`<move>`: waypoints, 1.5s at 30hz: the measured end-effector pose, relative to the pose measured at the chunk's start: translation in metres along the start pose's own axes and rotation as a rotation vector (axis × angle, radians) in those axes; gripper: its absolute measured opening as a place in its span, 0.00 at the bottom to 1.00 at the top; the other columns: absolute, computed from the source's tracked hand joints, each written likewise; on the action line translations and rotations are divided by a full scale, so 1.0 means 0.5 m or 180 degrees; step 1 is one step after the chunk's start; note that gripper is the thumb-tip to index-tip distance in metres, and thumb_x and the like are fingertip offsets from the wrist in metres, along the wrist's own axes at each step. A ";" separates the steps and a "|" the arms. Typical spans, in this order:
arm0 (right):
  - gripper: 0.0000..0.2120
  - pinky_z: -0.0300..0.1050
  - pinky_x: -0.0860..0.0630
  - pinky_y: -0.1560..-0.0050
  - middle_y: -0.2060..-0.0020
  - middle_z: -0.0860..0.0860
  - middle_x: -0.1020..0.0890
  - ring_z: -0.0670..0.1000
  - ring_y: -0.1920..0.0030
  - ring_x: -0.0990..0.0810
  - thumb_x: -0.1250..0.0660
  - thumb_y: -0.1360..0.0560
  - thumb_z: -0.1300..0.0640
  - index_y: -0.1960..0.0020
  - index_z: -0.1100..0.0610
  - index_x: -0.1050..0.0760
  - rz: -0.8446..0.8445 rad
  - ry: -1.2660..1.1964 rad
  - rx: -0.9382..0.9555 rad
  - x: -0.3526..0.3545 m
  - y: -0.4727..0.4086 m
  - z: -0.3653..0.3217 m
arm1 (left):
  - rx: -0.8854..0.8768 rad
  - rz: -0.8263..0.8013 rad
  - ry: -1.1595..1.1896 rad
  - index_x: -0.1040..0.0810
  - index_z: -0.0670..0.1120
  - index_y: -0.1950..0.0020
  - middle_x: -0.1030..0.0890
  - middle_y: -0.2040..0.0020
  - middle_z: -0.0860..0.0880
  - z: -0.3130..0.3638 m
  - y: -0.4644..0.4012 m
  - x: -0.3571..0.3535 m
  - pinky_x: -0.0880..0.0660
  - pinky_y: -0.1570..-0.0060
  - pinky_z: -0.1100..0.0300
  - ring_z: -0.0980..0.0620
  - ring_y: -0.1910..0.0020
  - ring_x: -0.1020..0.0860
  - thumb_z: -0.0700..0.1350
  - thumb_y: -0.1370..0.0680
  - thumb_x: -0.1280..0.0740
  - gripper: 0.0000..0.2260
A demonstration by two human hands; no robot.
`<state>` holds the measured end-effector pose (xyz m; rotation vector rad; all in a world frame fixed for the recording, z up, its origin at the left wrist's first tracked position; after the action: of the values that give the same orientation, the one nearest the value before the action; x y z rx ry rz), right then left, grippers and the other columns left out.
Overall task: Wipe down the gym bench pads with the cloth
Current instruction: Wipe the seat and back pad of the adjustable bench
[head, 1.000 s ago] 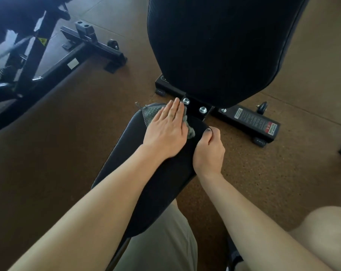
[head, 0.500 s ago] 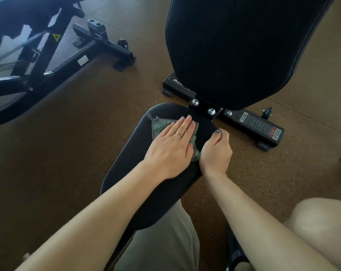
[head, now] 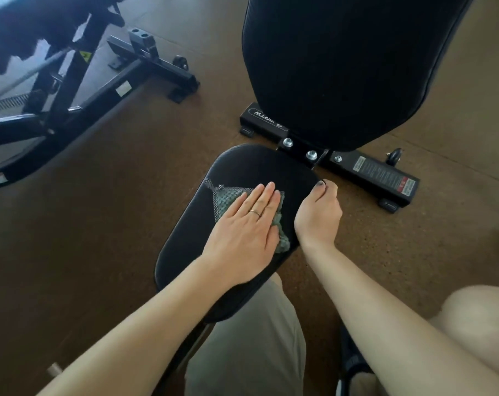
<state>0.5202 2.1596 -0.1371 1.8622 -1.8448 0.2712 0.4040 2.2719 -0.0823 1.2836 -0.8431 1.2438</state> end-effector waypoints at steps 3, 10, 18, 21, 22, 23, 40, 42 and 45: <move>0.19 0.55 0.23 0.41 0.43 0.54 0.19 0.55 0.43 0.21 0.50 0.13 0.48 0.30 0.55 0.28 0.0077 0.0009 0.0068 0.000 -0.005 0.000 | -0.0082 0.0116 0.0068 0.57 0.50 0.16 0.58 0.16 0.53 -0.026 -0.085 0.005 0.60 0.19 0.56 0.56 0.18 0.60 0.55 0.14 0.55 0.27; 0.16 0.44 0.28 0.59 0.55 0.51 0.21 0.50 0.56 0.22 0.49 0.13 0.51 0.36 0.56 0.26 -0.0024 0.0027 0.0267 0.000 -0.023 0.005 | 0.0388 0.0212 0.0295 0.46 0.51 0.16 0.47 0.16 0.53 -0.109 -0.252 0.033 0.56 0.19 0.55 0.55 0.18 0.51 0.54 0.14 0.53 0.25; 0.17 0.44 0.30 0.56 0.51 0.53 0.21 0.52 0.53 0.22 0.50 0.13 0.51 0.36 0.56 0.26 -0.0192 -0.0022 0.0178 0.000 -0.024 0.003 | 0.1636 0.0448 0.0935 0.39 0.52 0.21 0.33 0.24 0.47 -0.188 -0.176 0.049 0.34 0.36 0.45 0.42 0.27 0.32 0.52 0.15 0.53 0.22; 0.18 0.46 0.28 0.53 0.49 0.54 0.21 0.53 0.51 0.21 0.51 0.13 0.50 0.36 0.56 0.26 -0.0200 0.0000 0.0137 0.001 -0.022 0.001 | 0.2132 0.0354 0.1104 0.35 0.49 0.27 0.27 0.30 0.42 -0.218 -0.097 0.042 0.35 0.48 0.47 0.38 0.37 0.25 0.52 0.15 0.54 0.19; 0.18 0.48 0.26 0.52 0.49 0.53 0.21 0.53 0.50 0.21 0.51 0.13 0.50 0.36 0.56 0.26 -0.0196 0.0011 0.0128 0.000 -0.020 0.000 | 0.2233 0.0336 0.1086 0.33 0.47 0.31 0.25 0.33 0.41 -0.220 -0.067 0.039 0.35 0.49 0.48 0.37 0.40 0.24 0.52 0.15 0.54 0.18; 0.18 0.49 0.24 0.50 0.48 0.53 0.20 0.53 0.49 0.21 0.51 0.13 0.50 0.35 0.56 0.27 -0.0184 0.0028 0.0120 0.000 -0.017 -0.002 | 0.2299 0.0338 0.1045 0.32 0.46 0.34 0.24 0.36 0.41 -0.217 -0.036 0.037 0.35 0.50 0.48 0.37 0.42 0.23 0.52 0.14 0.54 0.17; 0.19 0.54 0.23 0.43 0.43 0.54 0.21 0.54 0.44 0.22 0.52 0.13 0.50 0.31 0.57 0.28 0.0061 0.0139 0.0138 0.003 -0.004 -0.009 | 0.2383 0.0304 0.0386 0.30 0.40 0.34 0.24 0.41 0.43 -0.204 -0.006 0.028 0.28 0.57 0.47 0.42 0.48 0.23 0.47 0.15 0.53 0.19; 0.19 0.53 0.23 0.44 0.44 0.54 0.21 0.53 0.45 0.22 0.52 0.13 0.50 0.32 0.56 0.28 0.0057 0.0142 0.0183 0.004 -0.008 -0.009 | 0.2403 0.0298 0.0746 0.31 0.39 0.31 0.25 0.37 0.40 -0.199 -0.082 0.052 0.28 0.45 0.43 0.37 0.39 0.23 0.46 0.14 0.51 0.18; 0.18 0.50 0.23 0.44 0.44 0.53 0.21 0.52 0.45 0.22 0.51 0.13 0.50 0.32 0.55 0.28 -0.0002 0.0084 0.0181 0.007 -0.008 -0.012 | 0.2313 0.0419 0.0765 0.32 0.39 0.29 0.26 0.34 0.40 -0.187 -0.138 0.066 0.28 0.46 0.44 0.38 0.36 0.25 0.46 0.14 0.50 0.18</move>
<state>0.5257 2.1593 -0.1313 1.8881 -1.8365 0.3497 0.4605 2.3787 -0.0807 1.6057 -0.2985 1.8652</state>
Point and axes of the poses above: each hand's wrist, its own y-axis away from the middle knuckle, its own x-axis out of the back of the hand, z = x × y, the point moved 8 cm from there along -y, towards the middle knuckle
